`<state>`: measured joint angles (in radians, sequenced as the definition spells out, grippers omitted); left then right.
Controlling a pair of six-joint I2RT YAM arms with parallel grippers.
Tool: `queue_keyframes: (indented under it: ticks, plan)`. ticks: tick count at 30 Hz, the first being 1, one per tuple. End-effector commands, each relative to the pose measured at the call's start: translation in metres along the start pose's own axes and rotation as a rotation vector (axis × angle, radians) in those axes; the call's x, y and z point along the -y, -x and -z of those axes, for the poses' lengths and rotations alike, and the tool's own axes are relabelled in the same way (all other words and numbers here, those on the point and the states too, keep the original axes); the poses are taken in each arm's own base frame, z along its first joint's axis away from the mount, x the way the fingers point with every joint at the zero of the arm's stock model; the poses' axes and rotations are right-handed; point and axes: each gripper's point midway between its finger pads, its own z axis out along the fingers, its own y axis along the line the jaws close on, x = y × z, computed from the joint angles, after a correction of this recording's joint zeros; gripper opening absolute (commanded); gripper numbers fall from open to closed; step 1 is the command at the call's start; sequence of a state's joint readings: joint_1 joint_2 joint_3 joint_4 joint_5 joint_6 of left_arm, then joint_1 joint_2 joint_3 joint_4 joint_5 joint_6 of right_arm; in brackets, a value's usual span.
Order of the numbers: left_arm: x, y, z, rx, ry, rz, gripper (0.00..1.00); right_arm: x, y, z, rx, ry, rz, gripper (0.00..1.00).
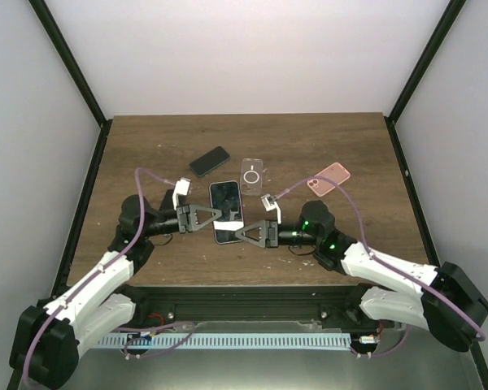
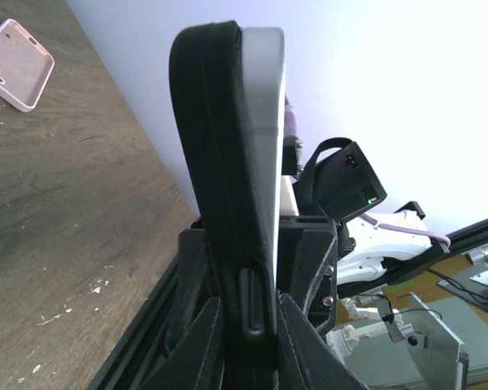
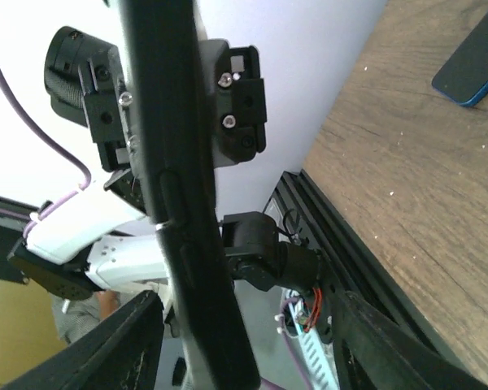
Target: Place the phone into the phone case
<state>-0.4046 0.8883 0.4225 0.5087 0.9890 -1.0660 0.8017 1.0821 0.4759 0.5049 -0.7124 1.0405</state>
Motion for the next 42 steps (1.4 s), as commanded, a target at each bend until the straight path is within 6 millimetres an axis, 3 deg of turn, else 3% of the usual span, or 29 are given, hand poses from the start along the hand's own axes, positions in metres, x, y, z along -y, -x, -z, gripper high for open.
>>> queue_keyframes:
  ticks: [1, 4, 11, 15, 19, 25, 28, 34, 36, 42]
  plan:
    - [0.017, 0.013, -0.001, 0.04, -0.041, -0.136, 0.0, -0.013, -0.002, -0.002, -0.027, 0.061, 0.006, 0.54]
    - [0.018, 0.013, 0.0, 0.045, -0.037, -0.159, 0.0, -0.016, 0.0, -0.003, -0.026, 0.075, 0.006, 0.45]
    - [0.003, 0.01, 0.001, 0.028, 0.053, -0.219, 0.0, -0.015, 0.003, -0.002, -0.001, 0.071, -0.057, 0.09]
    - [-0.001, 0.011, 0.003, 0.038, 0.099, -0.243, 0.0, -0.011, 0.003, -0.002, 0.004, 0.062, -0.099, 0.02]
    - [0.005, 0.012, 0.003, 0.037, 0.077, -0.219, 0.0, -0.013, 0.005, -0.003, 0.007, 0.057, -0.075, 0.06]
    - [0.024, 0.009, 0.002, 0.009, -0.019, -0.185, 0.0, -0.012, 0.023, 0.003, 0.083, -0.052, 0.048, 0.52]
    - [0.03, 0.006, 0.003, 0.006, -0.049, -0.182, 0.0, -0.021, 0.031, 0.006, 0.112, -0.056, 0.113, 0.63]
    - [0.036, 0.002, 0.003, -0.014, -0.081, -0.18, 0.0, -0.036, 0.044, -0.001, 0.1, -0.042, 0.162, 0.64]
    - [0.034, 0.001, 0.004, -0.019, -0.078, -0.178, 0.0, -0.043, 0.05, -0.004, 0.107, -0.03, 0.178, 0.6]
    - [0.036, -0.002, 0.004, -0.027, -0.084, -0.175, 0.01, -0.048, 0.055, -0.011, 0.09, -0.015, 0.221, 0.26]
